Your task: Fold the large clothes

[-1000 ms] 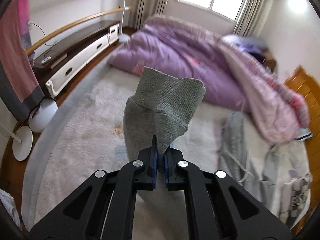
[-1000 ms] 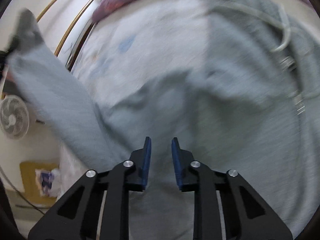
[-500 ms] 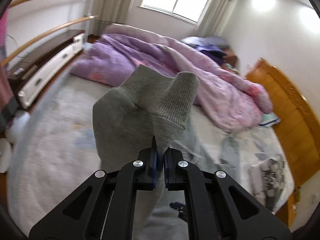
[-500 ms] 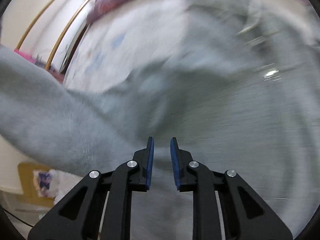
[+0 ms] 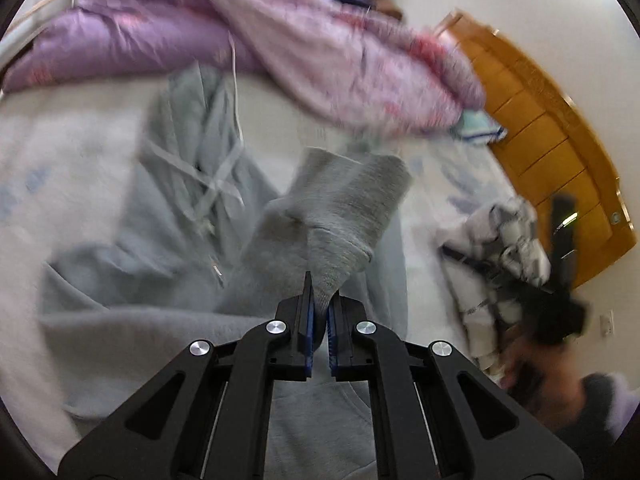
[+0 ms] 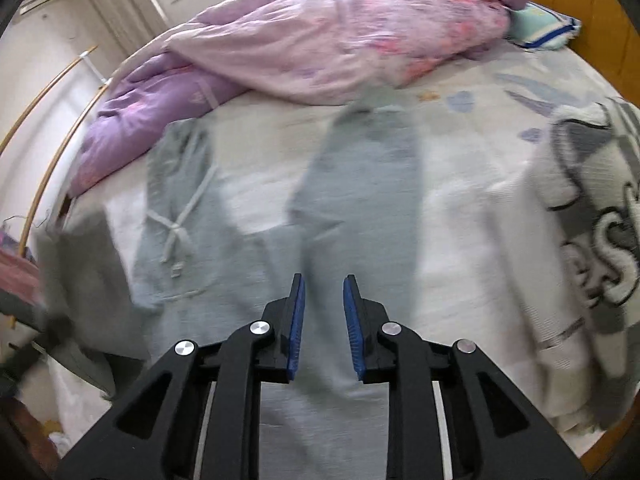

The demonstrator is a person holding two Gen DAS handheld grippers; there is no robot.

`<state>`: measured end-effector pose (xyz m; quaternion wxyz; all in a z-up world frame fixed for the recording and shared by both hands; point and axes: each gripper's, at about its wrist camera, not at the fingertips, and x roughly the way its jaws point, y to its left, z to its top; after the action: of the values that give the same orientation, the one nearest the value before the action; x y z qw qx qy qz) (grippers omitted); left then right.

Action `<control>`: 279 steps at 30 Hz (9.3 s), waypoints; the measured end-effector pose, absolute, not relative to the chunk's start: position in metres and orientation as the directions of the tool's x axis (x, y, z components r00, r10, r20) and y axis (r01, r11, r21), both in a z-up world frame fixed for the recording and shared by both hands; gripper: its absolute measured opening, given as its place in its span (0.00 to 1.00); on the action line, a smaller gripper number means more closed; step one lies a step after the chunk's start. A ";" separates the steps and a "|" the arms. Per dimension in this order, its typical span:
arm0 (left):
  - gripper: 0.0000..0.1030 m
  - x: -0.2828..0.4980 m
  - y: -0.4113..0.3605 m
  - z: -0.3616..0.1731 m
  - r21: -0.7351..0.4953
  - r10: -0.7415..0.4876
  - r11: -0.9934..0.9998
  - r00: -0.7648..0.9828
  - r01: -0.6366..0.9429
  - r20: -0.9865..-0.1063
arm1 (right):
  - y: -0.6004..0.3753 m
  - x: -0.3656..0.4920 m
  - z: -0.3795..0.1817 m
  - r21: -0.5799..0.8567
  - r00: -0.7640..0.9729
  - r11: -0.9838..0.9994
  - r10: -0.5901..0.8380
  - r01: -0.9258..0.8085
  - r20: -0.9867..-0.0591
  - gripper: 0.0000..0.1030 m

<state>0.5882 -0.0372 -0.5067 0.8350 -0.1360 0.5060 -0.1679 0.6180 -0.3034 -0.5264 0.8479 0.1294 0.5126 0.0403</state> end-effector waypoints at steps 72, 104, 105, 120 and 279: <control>0.53 0.682 -0.001 -0.631 -0.343 -0.281 0.912 0.266 -0.224 -0.922 | -0.419 0.789 -0.633 0.468 0.514 0.864 0.322 0.183 -0.795 0.04; 0.59 0.515 0.204 -0.545 -0.257 -0.077 0.817 0.345 -0.516 -0.935 | -0.013 0.530 -0.588 0.262 0.138 0.795 0.395 -0.548 -0.908 0.08; 0.61 0.512 0.205 -0.546 -0.259 -0.082 0.817 0.341 -0.514 -0.936 | -0.021 0.530 -0.589 0.287 0.131 0.806 0.406 -0.517 -0.904 0.08; 0.64 0.568 0.036 -0.574 -0.341 -0.299 0.930 0.260 -0.136 -0.918 | -0.213 0.550 -0.566 0.283 0.351 0.959 0.265 -0.001 -0.898 0.46; 0.07 0.845 0.176 -0.585 -0.207 -0.071 0.931 0.407 -0.300 -0.911 | -0.158 0.849 -0.585 0.454 0.434 0.888 0.438 -0.073 -0.787 0.07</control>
<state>0.8449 0.1758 -0.5848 0.8210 -0.1718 0.5399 0.0699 0.8487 -0.1575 -0.5849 0.8275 0.1791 0.5093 0.1546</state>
